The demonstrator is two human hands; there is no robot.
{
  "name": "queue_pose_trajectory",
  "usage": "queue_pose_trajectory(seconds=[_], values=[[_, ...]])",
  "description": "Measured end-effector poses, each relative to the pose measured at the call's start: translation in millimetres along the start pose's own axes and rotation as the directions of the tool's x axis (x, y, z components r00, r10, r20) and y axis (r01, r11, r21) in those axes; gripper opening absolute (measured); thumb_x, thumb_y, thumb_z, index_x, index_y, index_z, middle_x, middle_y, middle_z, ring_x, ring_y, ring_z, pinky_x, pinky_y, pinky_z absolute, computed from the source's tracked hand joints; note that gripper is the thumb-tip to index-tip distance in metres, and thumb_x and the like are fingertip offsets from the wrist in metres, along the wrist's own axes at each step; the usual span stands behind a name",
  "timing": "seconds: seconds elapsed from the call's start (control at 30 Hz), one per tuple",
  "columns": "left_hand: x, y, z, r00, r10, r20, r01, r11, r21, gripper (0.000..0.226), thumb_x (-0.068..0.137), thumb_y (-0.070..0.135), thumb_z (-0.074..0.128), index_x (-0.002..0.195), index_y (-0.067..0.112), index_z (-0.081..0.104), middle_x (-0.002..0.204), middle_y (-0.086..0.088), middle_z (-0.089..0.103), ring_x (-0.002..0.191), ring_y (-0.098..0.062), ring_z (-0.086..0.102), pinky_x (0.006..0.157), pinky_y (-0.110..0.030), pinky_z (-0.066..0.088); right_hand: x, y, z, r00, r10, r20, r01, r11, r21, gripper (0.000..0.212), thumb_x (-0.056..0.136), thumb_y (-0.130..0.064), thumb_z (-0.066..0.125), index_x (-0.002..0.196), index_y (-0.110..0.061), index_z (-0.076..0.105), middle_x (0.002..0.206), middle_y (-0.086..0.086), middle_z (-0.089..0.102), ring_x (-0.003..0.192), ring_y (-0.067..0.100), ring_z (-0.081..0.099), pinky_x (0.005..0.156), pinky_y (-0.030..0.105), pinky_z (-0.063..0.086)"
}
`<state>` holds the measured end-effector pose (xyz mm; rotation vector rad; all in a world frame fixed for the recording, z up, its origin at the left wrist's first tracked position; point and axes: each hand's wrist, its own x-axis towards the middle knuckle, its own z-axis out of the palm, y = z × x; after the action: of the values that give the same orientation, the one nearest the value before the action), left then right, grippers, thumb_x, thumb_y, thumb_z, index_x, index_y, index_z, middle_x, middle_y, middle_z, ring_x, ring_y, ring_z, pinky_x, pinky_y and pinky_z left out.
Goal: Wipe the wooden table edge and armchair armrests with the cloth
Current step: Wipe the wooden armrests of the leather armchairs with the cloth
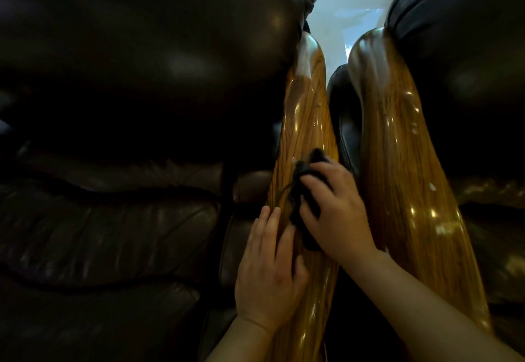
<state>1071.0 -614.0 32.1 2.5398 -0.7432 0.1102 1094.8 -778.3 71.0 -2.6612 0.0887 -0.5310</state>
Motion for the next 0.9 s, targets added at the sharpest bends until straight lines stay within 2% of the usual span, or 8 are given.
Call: queue_pose_trajectory(seconds=[0.07, 0.2, 0.27, 0.37, 0.53, 0.7, 0.83, 0.9], values=[[-1, 1, -1, 1.0, -0.021, 0.005, 0.021, 1.0, -0.001, 0.045, 0.091, 0.033, 0.047, 0.134, 0.018, 0.047, 0.156, -0.006, 0.029, 0.151, -0.019, 0.013, 0.107, -0.049, 0.044, 0, 5, -2, 0.986, -0.141, 0.087, 0.143, 0.99, -0.02, 0.038, 0.09, -0.022, 0.064, 0.126, -0.011, 0.062, 0.14, 0.009, 0.051, 0.143, 0.028, 0.036, 0.118, 0.043, 0.033], [16, 3, -4, 1.0, -0.006, -0.014, 0.006, 1.0, 0.01, 0.045, 0.09, 0.036, 0.045, 0.131, 0.018, 0.046, 0.156, -0.005, 0.026, 0.152, -0.017, 0.008, 0.108, -0.047, 0.043, 28, 10, -10, 0.998, 0.053, 0.033, -0.054, 0.998, 0.025, 0.04, 0.089, -0.021, 0.067, 0.127, -0.01, 0.062, 0.14, 0.01, 0.052, 0.138, 0.029, 0.04, 0.114, 0.046, 0.038], [35, 4, -3, 0.999, -0.036, -0.026, 0.036, 0.999, -0.003, 0.046, 0.092, 0.036, 0.042, 0.134, 0.017, 0.043, 0.157, -0.006, 0.026, 0.151, -0.018, 0.011, 0.111, -0.047, 0.04, 40, 9, -7, 0.999, 0.037, 0.019, -0.038, 0.999, 0.026, 0.04, 0.088, -0.018, 0.069, 0.127, -0.008, 0.063, 0.138, 0.011, 0.054, 0.135, 0.03, 0.043, 0.113, 0.044, 0.04], [47, 7, -2, 0.996, -0.085, -0.035, 0.085, 0.996, -0.016, 0.047, 0.092, 0.036, 0.042, 0.134, 0.016, 0.04, 0.156, -0.007, 0.025, 0.148, -0.022, 0.023, 0.108, -0.044, 0.043, 51, 14, -6, 0.992, -0.11, 0.061, 0.108, 0.993, 0.044, 0.039, 0.088, -0.016, 0.069, 0.127, -0.008, 0.064, 0.138, 0.009, 0.055, 0.137, 0.029, 0.042, 0.116, 0.041, 0.035], [42, 3, 0, 0.996, -0.065, -0.056, 0.062, 0.997, -0.053, 0.041, 0.092, 0.035, 0.043, 0.13, 0.016, 0.044, 0.153, -0.006, 0.03, 0.145, -0.02, 0.03, 0.108, -0.038, 0.043, 42, 30, -15, 0.899, -0.376, 0.223, 0.373, 0.926, 0.056, 0.029, 0.093, -0.026, 0.062, 0.119, -0.017, 0.068, 0.134, 0.001, 0.06, 0.138, 0.023, 0.043, 0.116, 0.04, 0.035], [43, 4, -2, 0.998, -0.044, -0.04, 0.042, 0.998, -0.046, 0.039, 0.091, 0.032, 0.045, 0.126, 0.015, 0.046, 0.151, -0.008, 0.033, 0.145, -0.022, 0.031, 0.105, -0.041, 0.047, 42, 19, -11, 0.996, -0.007, 0.084, 0.003, 0.999, 0.046, 0.031, 0.086, -0.022, 0.069, 0.118, -0.018, 0.068, 0.133, 0.0, 0.059, 0.136, 0.024, 0.042, 0.114, 0.044, 0.037], [45, 4, -4, 0.998, -0.053, -0.032, 0.051, 0.997, -0.064, 0.037, 0.091, 0.032, 0.045, 0.123, 0.014, 0.047, 0.15, -0.006, 0.032, 0.145, -0.022, 0.032, 0.104, -0.042, 0.048, 15, 12, -3, 0.975, -0.201, 0.098, 0.204, 0.979, -0.017, 0.026, 0.09, -0.031, 0.062, 0.113, -0.021, 0.068, 0.126, 0.0, 0.062, 0.129, 0.024, 0.047, 0.11, 0.042, 0.037], [44, 3, -3, 0.998, -0.044, -0.038, 0.041, 0.997, -0.06, 0.038, 0.091, 0.031, 0.045, 0.124, 0.014, 0.047, 0.15, -0.008, 0.034, 0.145, -0.022, 0.031, 0.104, -0.043, 0.048, 23, 19, -3, 0.98, -0.176, 0.095, 0.18, 0.983, -0.036, 0.029, 0.09, -0.034, 0.06, 0.115, -0.021, 0.067, 0.127, 0.0, 0.061, 0.128, 0.024, 0.048, 0.107, 0.043, 0.04]])
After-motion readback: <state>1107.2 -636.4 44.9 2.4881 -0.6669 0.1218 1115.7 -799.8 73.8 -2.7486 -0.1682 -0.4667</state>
